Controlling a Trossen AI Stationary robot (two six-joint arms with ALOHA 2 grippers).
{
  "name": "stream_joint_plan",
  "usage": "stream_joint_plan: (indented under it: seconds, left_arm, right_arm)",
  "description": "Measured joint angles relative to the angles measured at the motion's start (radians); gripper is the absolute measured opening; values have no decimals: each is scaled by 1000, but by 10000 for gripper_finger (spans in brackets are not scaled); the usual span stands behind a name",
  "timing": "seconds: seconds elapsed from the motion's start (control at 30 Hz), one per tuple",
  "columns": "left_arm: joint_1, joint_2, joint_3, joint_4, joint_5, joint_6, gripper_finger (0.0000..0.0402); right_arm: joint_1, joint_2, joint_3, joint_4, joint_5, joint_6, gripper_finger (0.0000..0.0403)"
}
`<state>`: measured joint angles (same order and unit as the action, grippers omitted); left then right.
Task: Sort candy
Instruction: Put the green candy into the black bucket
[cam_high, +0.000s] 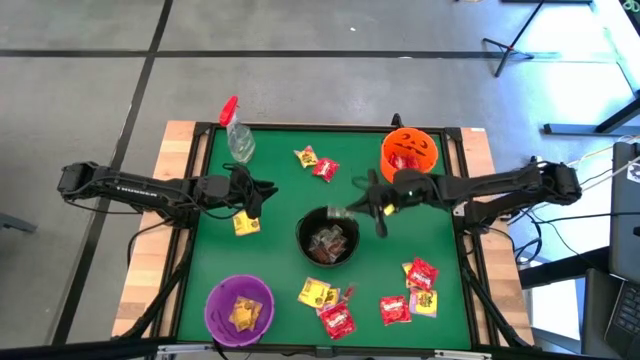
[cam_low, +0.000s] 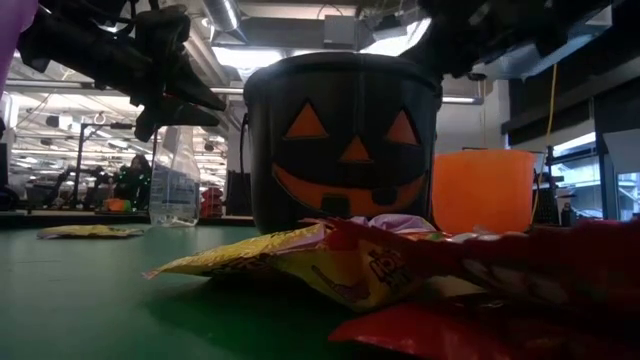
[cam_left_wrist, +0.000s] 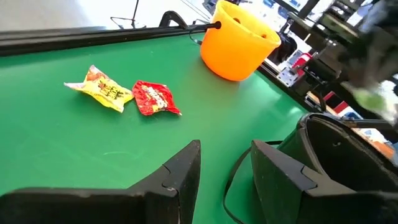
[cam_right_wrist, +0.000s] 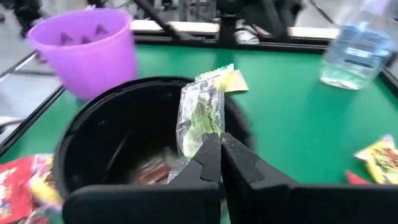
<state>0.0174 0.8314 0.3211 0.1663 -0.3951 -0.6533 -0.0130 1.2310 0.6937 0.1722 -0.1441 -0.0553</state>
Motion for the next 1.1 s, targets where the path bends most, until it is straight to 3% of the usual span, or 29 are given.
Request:
stream_joint_plan:
  seconds: [0.17, 0.6, 0.9, 1.1]
  left_arm:
    - [0, 0, 0, 1, -11, 12, 131]
    - [0, 0, 0, -1, -1, 73, 131]
    - [0, 0, 0, -1, 19, 88, 131]
    - [0, 0, 2, 12, 28, 128, 131]
  right_arm:
    - [68, -1, 0, 3, 81, -20, 0]
    - [119, 150, 122, -91, 56, -88, 0]
    - [116, 176, 129, -40, 67, -85, 2]
    - [116, 176, 129, -40, 85, -83, 51]
